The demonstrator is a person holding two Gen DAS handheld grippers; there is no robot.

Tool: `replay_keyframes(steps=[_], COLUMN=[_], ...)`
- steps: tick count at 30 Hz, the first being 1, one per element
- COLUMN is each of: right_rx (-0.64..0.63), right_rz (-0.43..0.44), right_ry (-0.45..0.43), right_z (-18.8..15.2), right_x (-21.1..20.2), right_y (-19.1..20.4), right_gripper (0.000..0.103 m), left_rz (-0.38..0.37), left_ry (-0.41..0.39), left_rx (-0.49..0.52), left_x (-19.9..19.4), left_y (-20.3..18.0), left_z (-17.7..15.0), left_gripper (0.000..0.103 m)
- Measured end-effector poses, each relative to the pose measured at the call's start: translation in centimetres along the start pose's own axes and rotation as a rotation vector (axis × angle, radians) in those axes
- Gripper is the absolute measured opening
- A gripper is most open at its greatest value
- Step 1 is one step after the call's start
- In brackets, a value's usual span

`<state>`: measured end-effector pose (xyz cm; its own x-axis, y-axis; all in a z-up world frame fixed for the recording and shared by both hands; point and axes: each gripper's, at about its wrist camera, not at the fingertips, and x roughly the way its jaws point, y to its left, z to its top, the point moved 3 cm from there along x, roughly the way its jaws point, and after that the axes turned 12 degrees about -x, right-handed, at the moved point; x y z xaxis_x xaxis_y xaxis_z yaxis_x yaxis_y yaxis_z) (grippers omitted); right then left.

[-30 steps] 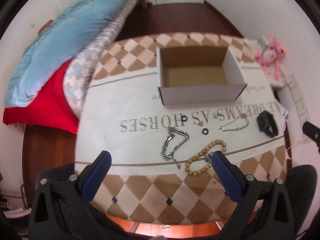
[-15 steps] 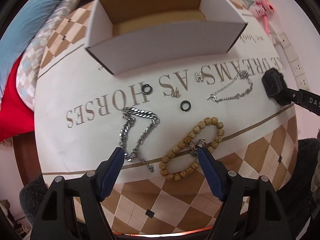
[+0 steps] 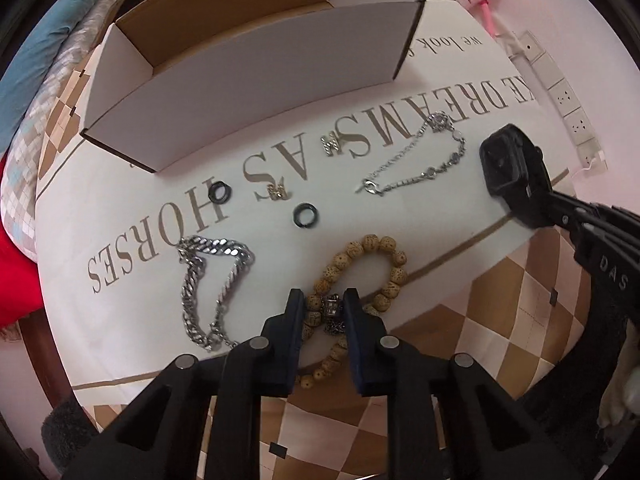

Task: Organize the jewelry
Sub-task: 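Grasp the wooden bead bracelet with the left tool while the right tool grasps the black watch, then carry bead bracelet and black watch into the white box and release both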

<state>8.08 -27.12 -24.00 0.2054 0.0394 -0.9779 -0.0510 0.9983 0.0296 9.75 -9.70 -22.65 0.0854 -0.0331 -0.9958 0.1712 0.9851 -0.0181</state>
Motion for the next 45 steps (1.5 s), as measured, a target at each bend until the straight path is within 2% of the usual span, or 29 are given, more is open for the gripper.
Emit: replay_keyframes(steps=[5, 7, 15, 26, 30, 35, 40, 45], right_rx=[0.026, 0.030, 0.029, 0.016, 0.012, -0.030, -0.074, -0.114], right_rz=[0.025, 0.038, 0.088, 0.142, 0.176, 0.173, 0.169, 0.152], right_ry=[-0.014, -0.022, -0.072, -0.176, -0.218, -0.264, -0.229, -0.162], right_z=[-1.4, -1.6, -1.8, 0.8, 3.0, 8.5, 14.0, 17.3], right_x=[-1.4, -1.9, -4.9, -9.7, -11.7, -12.7, -10.3, -7.0], right_y=[0.5, 0.6, 1.9, 2.8, 3.3, 4.7, 6.6, 8.1], right_gripper=[0.007, 0.007, 0.007, 0.007, 0.007, 0.007, 0.007, 0.007], left_rz=[-0.025, -0.041, -0.105, -0.205, -0.239, -0.237, -0.222, -0.184], left_ry=[-0.019, -0.033, -0.103, -0.201, -0.262, -0.333, -0.340, -0.308], left_rx=[-0.044, -0.064, -0.115, -0.182, -0.215, -0.253, -0.288, -0.312], left_x=[-0.5, -2.1, -6.1, -12.3, -15.4, -17.6, -17.2, -14.7], left_y=[0.3, 0.9, 3.2, 4.6, 5.4, 6.5, 8.2, 9.7], left_z=[-0.9, -1.3, -2.1, -0.3, 1.4, 5.7, 10.8, 14.6], left_gripper=[0.016, 0.007, 0.007, 0.007, 0.007, 0.007, 0.007, 0.007])
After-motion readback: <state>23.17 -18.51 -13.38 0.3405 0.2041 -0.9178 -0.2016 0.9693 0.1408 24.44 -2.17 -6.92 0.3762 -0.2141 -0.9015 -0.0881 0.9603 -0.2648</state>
